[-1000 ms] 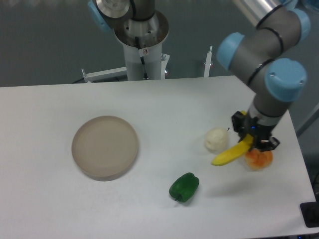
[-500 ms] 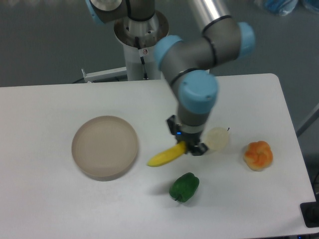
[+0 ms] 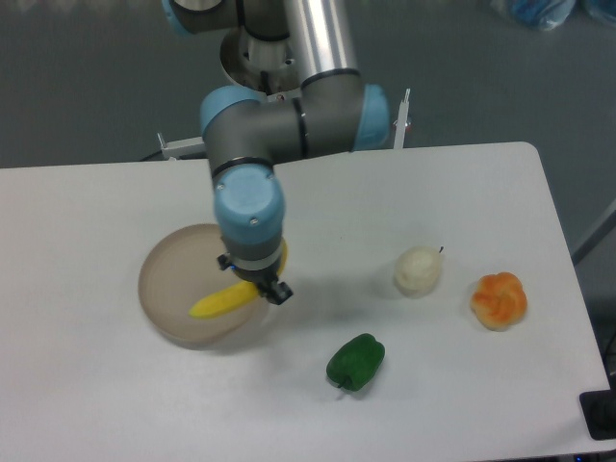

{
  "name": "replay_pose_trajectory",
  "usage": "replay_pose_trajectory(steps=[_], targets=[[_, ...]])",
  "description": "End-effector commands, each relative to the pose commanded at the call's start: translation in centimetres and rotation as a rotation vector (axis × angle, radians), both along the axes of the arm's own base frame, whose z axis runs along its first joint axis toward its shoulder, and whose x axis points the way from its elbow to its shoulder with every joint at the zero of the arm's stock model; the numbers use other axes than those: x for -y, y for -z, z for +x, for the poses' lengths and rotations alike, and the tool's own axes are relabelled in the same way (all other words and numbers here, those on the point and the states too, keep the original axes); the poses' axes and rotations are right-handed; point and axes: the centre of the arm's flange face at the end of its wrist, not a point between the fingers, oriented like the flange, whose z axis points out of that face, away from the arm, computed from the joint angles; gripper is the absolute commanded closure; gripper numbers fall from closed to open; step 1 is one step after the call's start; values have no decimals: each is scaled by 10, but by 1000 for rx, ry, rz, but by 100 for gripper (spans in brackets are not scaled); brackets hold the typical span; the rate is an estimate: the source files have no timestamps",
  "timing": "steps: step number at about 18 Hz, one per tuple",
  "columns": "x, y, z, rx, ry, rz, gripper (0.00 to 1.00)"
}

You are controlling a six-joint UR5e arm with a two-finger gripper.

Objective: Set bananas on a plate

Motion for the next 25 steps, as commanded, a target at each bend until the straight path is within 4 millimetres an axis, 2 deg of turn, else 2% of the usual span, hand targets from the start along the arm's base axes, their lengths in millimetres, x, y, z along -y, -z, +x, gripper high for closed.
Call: replay_pose_trajectory(steps=[3, 7, 8, 9, 11, 12, 13, 17, 19, 23, 25], targets=[[9, 19, 16, 10, 18, -26, 97], [1, 41, 31, -5, 7, -11, 93], [-2, 46, 31, -6, 9, -9, 86], [-5, 45, 31, -6, 11, -3, 70], [-6, 46, 31, -5, 17, -4, 57], [-7, 46, 32, -7, 19, -2, 31], [-7, 45, 31, -8, 15, 0, 0], [-14, 22, 24, -31, 15, 51, 0], [-26, -3, -10, -76, -25, 114, 0], [-23, -39, -86, -156, -131, 164, 0], [1, -70, -152, -188, -215, 209, 0]])
